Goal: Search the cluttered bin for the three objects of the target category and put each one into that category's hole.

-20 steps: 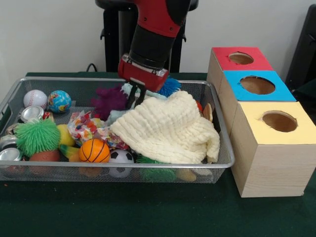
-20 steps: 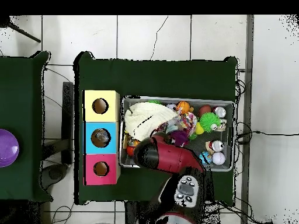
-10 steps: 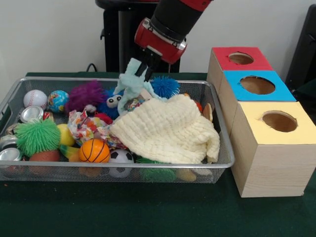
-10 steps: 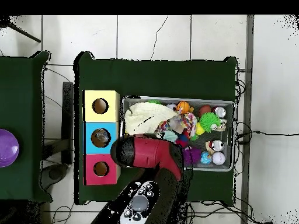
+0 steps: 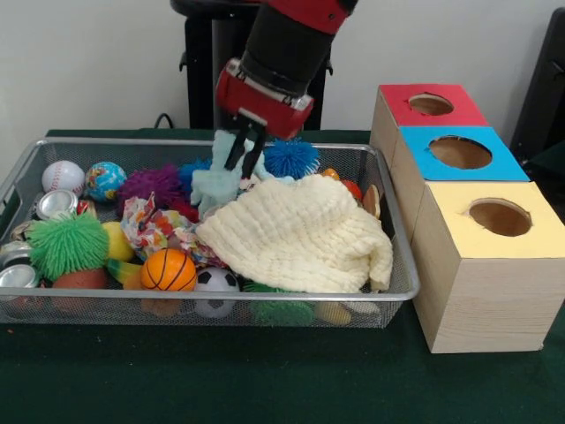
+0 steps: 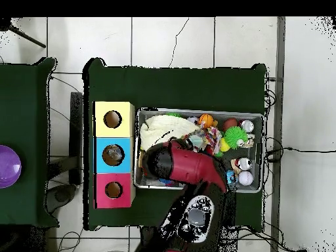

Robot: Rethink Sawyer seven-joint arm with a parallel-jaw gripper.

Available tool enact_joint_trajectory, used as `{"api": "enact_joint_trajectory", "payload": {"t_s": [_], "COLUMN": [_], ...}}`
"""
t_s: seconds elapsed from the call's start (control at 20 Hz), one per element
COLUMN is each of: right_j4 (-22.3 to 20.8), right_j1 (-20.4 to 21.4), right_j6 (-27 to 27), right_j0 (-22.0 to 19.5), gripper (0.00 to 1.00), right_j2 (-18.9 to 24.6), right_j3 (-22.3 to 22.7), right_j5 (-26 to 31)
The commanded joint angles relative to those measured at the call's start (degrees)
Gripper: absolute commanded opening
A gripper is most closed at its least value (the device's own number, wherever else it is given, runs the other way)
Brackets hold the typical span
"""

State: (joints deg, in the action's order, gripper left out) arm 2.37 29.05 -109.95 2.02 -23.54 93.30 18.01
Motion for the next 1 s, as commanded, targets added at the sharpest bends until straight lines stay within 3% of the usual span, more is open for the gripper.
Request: {"api": "enact_joint_trajectory", "payload": {"t_s": [0.05, 0.35, 0.45, 0.65, 0.7, 1.0], "right_j4": [2.3, 0.2, 0.0, -0.1, 0.0, 1.4], "right_j1": [-1.3, -2.5, -3.2, -3.8, -3.9, -3.6], "right_j6": [-6.9, -5.8, -5.9, -6.7, -7.2, -8.5], "right_j0": [-10.5, -15.7, -16.0, -13.5, -12.6, -9.7], "gripper": [0.0, 0.0, 0.0, 0.0, 1.0, 1.0], "right_j2": [20.8, 26.8, 27.1, 23.5, 22.5, 18.9], "right_j3": [5.5, 5.5, 5.3, 4.0, 3.7, 3.1], "right_j5": [-10.7, -11.0, -10.8, -10.3, -10.4, -8.3]}}
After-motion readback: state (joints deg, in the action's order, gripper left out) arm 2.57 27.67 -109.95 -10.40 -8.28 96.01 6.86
